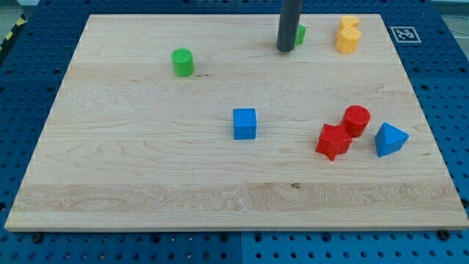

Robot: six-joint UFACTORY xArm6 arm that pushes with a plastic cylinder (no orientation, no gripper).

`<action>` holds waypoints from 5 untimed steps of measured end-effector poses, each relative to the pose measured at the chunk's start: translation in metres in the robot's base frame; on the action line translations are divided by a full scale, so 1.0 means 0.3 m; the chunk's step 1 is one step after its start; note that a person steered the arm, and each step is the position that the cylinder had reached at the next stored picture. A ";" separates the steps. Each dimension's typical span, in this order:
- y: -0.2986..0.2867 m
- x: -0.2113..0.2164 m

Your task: Move the green star left to the yellow heart

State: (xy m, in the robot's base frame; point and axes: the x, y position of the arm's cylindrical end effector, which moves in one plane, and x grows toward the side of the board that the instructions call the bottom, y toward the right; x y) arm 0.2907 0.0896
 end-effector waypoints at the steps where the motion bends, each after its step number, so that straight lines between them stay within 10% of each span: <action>1: -0.032 0.000; 5: -0.164 -0.030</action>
State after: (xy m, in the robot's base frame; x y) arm 0.2817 0.0403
